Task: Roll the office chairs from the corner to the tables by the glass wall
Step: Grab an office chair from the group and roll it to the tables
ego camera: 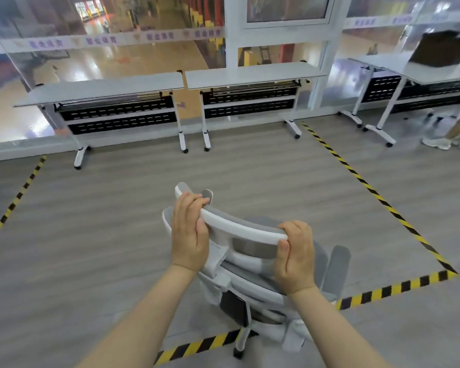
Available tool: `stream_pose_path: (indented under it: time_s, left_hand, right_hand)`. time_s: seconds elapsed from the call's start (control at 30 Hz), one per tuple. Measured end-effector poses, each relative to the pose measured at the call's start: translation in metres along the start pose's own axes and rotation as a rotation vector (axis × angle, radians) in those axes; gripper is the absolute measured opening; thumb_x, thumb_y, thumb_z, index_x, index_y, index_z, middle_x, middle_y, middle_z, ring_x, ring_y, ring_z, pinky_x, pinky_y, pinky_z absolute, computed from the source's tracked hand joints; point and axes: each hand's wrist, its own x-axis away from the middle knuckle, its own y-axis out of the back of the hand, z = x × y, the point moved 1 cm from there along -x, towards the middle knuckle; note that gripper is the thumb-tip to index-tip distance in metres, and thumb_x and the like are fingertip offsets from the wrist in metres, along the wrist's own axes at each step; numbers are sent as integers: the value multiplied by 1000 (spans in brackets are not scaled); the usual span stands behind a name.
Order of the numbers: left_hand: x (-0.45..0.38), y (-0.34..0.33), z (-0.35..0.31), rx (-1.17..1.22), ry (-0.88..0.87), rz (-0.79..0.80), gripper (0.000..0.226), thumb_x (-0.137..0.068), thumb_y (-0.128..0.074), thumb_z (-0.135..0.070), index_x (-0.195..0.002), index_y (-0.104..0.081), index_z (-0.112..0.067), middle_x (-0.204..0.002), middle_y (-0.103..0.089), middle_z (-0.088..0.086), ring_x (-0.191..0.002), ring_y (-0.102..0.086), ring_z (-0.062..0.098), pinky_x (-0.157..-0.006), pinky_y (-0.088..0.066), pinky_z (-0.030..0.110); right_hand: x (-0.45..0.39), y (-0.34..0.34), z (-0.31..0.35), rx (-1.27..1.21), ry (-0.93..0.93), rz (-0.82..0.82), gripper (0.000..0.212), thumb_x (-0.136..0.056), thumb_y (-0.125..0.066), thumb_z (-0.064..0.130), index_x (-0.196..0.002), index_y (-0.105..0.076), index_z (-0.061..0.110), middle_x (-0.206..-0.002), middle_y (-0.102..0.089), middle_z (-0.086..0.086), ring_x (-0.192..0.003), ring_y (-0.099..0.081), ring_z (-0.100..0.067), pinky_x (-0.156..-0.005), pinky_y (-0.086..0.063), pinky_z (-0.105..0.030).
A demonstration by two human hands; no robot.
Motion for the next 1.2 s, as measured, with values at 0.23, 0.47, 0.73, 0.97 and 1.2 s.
stream_pose_path:
  time_s: [0.23,0.47,0.73,0.97,1.2]
  left_hand:
    - [-98,-78,34,22,-92,18,40,-90,-29,-18,-117,-56,-7,-125,-51,3,-127,-38,11,-113,-20,26]
    - [-208,-170,71,21,-156,2,42,-83,-33,-13,-118,-56,-8,-126,-50,-1,-128,-38,10,-113,-22,29]
    - [-349,-286,109,-12,-159,19,43,-81,-34,-13,-118,-56,-7,-128,-49,1,-127,-43,24,-113,-24,29]
    - [-468,-388,152,-6,-161,34,43,-81,-36,-14,-119,-56,-8,-127,-52,6,-127,-45,30,-110,-32,49]
    - [-589,-491,198,28,-167,50,49,-71,-47,0,-118,-58,-7,-127,-53,7,-130,-42,34,-111,-29,52]
  right_hand:
    - [-84,-30,-72,44,-16,-79,36,-103,-22,39,-104,-46,12,-100,-49,-5,-86,-45,-22,-75,-38,-33]
    - [-185,-69,-164,58,-18,-111,34,-102,-23,39,-102,-47,15,-98,-49,-2,-86,-45,-21,-75,-40,-35]
    - [-318,-111,-280,47,-40,-80,35,-102,-22,42,-104,-47,16,-101,-45,2,-87,-45,-22,-76,-42,-38]
    - [-432,-154,-379,41,-72,-98,38,-102,-23,42,-105,-48,13,-102,-42,6,-91,-44,-19,-80,-40,-32]
    - [-544,-204,-479,70,-123,-156,43,-103,-21,44,-104,-48,11,-101,-44,0,-91,-44,-17,-82,-36,-20]
